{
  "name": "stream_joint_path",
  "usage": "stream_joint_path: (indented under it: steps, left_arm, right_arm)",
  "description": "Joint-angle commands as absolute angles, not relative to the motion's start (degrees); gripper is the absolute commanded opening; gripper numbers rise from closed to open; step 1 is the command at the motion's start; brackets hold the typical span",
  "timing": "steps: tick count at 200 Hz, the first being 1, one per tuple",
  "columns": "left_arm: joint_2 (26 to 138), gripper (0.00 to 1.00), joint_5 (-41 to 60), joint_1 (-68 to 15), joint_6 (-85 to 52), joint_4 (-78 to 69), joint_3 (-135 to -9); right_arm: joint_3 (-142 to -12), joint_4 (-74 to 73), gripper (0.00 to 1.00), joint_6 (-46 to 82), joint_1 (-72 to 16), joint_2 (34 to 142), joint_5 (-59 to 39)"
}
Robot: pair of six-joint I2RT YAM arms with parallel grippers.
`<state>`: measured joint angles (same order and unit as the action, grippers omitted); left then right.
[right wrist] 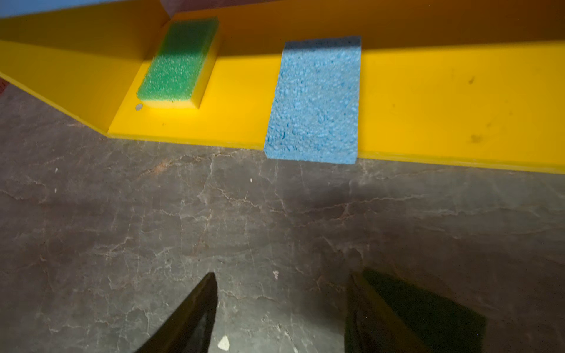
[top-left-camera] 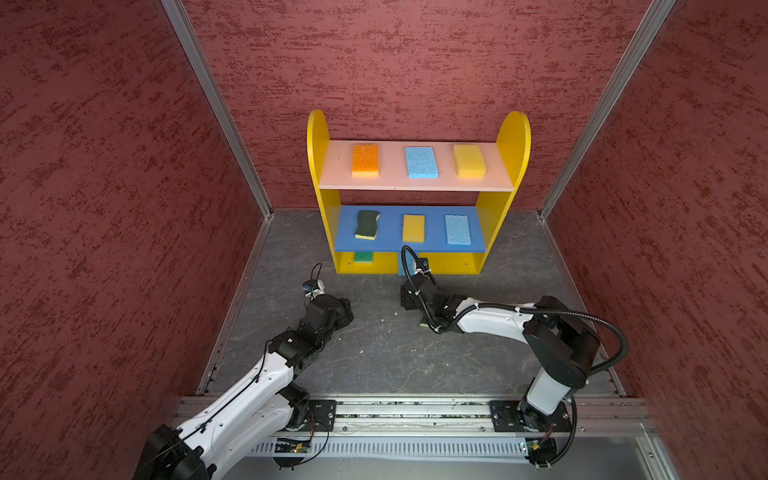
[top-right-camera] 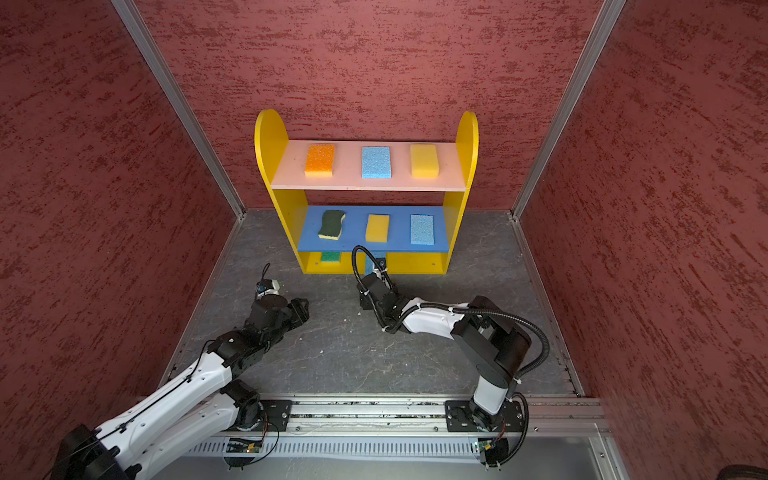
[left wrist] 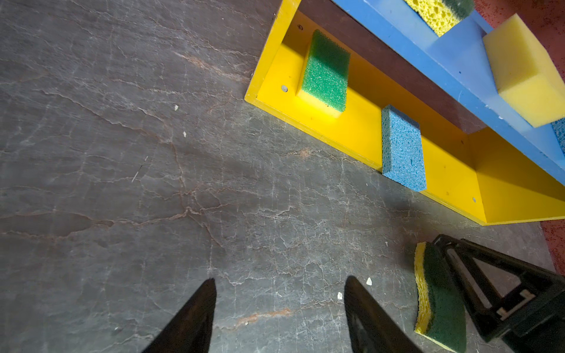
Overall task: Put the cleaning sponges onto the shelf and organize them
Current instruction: 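Open the right gripper to release the light blue sponge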
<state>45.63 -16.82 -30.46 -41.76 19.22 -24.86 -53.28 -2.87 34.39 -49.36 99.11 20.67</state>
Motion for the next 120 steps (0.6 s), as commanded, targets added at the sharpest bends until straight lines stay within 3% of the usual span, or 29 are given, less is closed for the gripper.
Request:
stream_joint_path:
  steps: [1,58,77,120]
  left_arm:
    - [44.45,0.67,-17.58,-30.81,-42.37,20.37,-24.48]
    - [43.91,0.67,-18.18,-30.78,-42.39,20.41,-23.49]
    - [44.21,0.67,-18.28,-30.84,-42.24,19.80,-23.21]
    - [46.18,0.68,-18.11,-30.74,-41.84,17.70,-22.77]
  right_arm:
    - [-53.37,-6.76,0.57,36.71,-49.57,98.55,17.91]
    - [-54.72,-8.59,0.21,38.01,-49.59,101.91,15.77]
    - [-55.43,-8.68,0.00,38.54,-49.56,103.22,15.48]
    - [-56.42,-9.05,0.00,38.67,-49.48,105.20,16.25]
